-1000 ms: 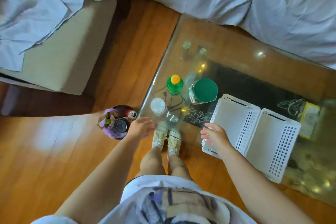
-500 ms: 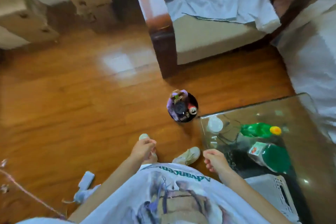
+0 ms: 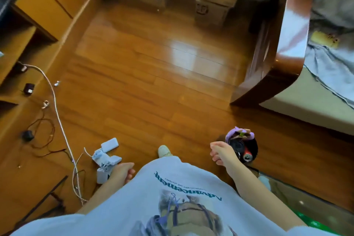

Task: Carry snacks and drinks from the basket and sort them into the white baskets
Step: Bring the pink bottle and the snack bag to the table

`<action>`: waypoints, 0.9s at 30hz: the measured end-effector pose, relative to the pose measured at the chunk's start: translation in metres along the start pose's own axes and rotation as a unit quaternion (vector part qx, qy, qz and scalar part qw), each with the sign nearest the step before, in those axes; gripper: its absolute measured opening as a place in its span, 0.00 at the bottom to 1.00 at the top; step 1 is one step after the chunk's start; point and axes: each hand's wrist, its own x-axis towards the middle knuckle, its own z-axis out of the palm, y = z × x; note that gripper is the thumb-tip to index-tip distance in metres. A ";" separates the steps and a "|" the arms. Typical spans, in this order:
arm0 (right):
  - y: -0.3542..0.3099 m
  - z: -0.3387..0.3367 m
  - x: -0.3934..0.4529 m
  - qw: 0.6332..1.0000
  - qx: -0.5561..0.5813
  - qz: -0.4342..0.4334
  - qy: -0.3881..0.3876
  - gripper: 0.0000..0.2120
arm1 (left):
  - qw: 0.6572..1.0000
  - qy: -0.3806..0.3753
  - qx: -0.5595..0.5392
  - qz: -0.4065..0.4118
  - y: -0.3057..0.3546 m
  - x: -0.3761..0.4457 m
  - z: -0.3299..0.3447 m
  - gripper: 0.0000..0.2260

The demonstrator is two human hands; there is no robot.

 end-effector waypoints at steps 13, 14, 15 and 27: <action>-0.064 0.065 0.028 0.993 -0.024 0.105 0.049 0.07 | 0.991 -0.052 -0.098 0.071 0.131 0.073 -0.060 0.04; -0.070 0.068 0.035 0.991 -0.024 0.115 0.057 0.08 | 0.990 -0.055 -0.107 0.076 0.138 0.076 -0.063 0.04; -0.078 0.072 0.042 0.991 -0.027 0.117 0.061 0.10 | 0.988 -0.058 -0.118 0.080 0.145 0.079 -0.066 0.05; -0.320 0.179 0.142 0.983 -0.177 0.048 0.011 0.10 | 0.980 -0.010 -0.192 0.042 0.223 0.147 -0.186 0.05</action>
